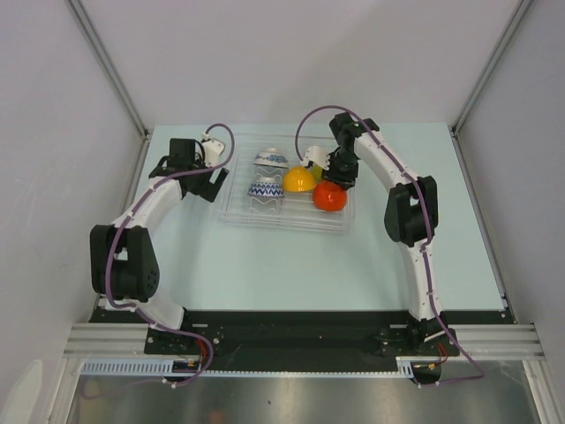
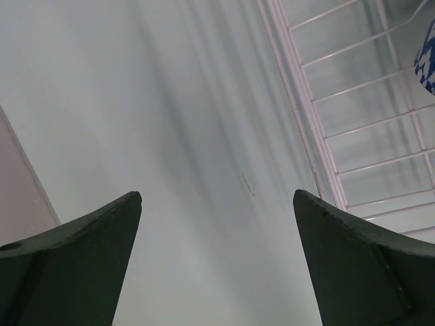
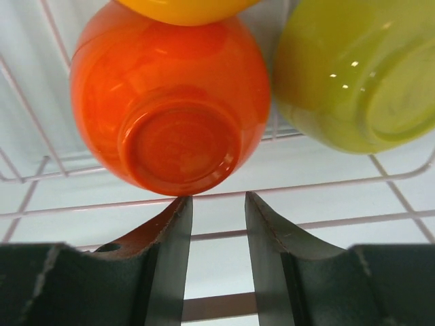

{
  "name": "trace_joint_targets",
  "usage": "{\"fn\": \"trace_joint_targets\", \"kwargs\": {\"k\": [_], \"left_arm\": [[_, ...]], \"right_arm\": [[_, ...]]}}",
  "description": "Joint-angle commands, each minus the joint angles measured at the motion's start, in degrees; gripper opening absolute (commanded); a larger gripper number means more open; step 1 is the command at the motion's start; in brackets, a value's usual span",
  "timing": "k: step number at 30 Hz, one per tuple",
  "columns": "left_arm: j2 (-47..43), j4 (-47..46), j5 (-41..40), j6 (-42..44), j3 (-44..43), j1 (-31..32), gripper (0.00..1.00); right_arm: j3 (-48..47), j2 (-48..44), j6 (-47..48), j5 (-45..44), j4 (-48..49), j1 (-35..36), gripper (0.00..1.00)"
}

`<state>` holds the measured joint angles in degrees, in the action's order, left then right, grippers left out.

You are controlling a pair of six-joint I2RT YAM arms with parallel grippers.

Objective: Load the bowls into the dish rack

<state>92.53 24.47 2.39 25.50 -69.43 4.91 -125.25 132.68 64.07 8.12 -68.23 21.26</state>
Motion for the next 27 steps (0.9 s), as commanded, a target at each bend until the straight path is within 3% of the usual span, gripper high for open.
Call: {"fn": "trace_joint_targets", "kwargs": {"k": [1, 7, 16, 27], "left_arm": [[1.33, -0.91, 3.23, -2.12, 0.61, 2.74, 1.00], [1.69, -0.65, 2.71, -1.94, 0.26, 3.18, 1.00], [1.25, -0.30, 2.53, -1.68, 0.08, 3.27, 1.00], [0.72, -0.12, 2.35, -1.33, 0.52, 3.27, 1.00]], "right_arm": [[-0.26, -0.75, 0.26, 4.89, -4.72, 0.54, 0.41], [-0.61, -2.87, 1.05, 5.50, -7.35, 0.54, 0.42], [-2.80, -3.39, 1.14, 6.47, -12.63, 1.51, 0.51], [-2.02, -4.89, 2.90, 3.75, -18.70, 2.56, 0.51]]}}
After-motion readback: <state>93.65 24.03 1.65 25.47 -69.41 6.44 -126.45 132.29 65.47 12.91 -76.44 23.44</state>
